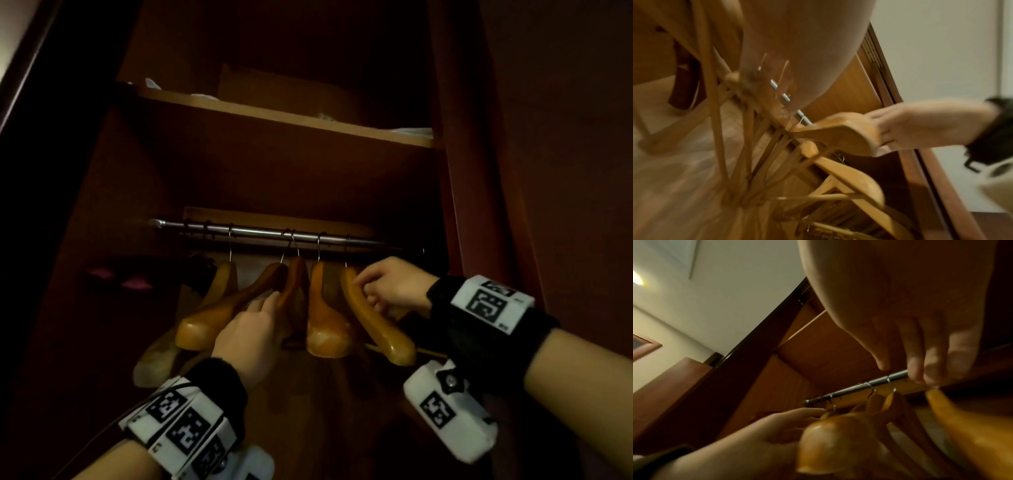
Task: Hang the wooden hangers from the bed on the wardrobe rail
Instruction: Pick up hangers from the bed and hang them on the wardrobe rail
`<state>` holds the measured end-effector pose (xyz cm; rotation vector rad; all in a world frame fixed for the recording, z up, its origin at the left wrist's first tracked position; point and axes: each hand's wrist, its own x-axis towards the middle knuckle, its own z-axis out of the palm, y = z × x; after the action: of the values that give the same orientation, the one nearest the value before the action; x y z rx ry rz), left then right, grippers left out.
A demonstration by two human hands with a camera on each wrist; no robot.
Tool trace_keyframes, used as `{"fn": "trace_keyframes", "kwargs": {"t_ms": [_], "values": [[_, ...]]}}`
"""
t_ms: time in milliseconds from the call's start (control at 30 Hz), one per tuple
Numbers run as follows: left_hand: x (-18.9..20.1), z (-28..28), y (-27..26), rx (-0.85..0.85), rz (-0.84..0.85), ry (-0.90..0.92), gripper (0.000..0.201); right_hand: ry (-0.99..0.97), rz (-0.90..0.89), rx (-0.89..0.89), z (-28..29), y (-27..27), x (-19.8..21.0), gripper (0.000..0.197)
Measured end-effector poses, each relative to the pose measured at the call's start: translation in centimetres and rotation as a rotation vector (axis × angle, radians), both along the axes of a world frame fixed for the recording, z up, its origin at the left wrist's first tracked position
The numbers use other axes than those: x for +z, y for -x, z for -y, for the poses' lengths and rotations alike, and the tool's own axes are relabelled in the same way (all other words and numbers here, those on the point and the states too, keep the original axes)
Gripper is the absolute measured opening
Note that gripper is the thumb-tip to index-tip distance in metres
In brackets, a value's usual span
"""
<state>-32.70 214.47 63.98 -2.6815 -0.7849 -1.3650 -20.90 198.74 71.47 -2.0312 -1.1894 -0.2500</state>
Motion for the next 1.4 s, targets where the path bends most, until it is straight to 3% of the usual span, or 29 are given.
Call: {"fn": "trace_keyframes", "kwargs": {"t_ms": [100, 267, 400, 567, 700, 933, 1133, 1400], "values": [[-0.1, 0.8, 1.0, -0.014, 0.063, -0.011, 0.056, 0.029, 0.156, -0.159, 0.7, -1.0, -0.2, 0.039], [-0.3, 2.4, 2.4, -0.043, 0.115, -0.062, 0.051, 0.307, 0.127, -0.271, -2.5, -1.9, -3.8, 0.065], [0.0, 3.1, 2.9, -0.043, 0.116, -0.090, 0.051, 0.216, 0.110, -0.235, -5.1, -0.9, -5.5, 0.065], [-0.2, 3.8, 3.6, -0.050, 0.090, -0.099, 0.050, 0.200, 0.149, -0.221, -7.6, -0.4, -6.7, 0.049], [-0.3, 4.5, 4.4, -0.036, 0.023, -0.102, 0.052, 0.197, 0.129, -0.269, -7.8, -0.7, -7.1, 0.063], [-0.3, 3.9, 5.4, -0.018, 0.015, -0.143, 0.049, 0.005, 0.199, -0.383, -5.4, -1.5, -4.3, 0.035], [-0.1, 2.9, 5.5, -0.010, 0.033, -0.137, 0.047, -0.057, 0.107, -0.368, -4.7, -1.8, -0.4, 0.037], [1.0, 3.6, 5.8, 0.036, 0.037, -0.079, 0.048, -0.014, 0.095, -0.307, -5.4, -1.8, -0.2, 0.027]]}}
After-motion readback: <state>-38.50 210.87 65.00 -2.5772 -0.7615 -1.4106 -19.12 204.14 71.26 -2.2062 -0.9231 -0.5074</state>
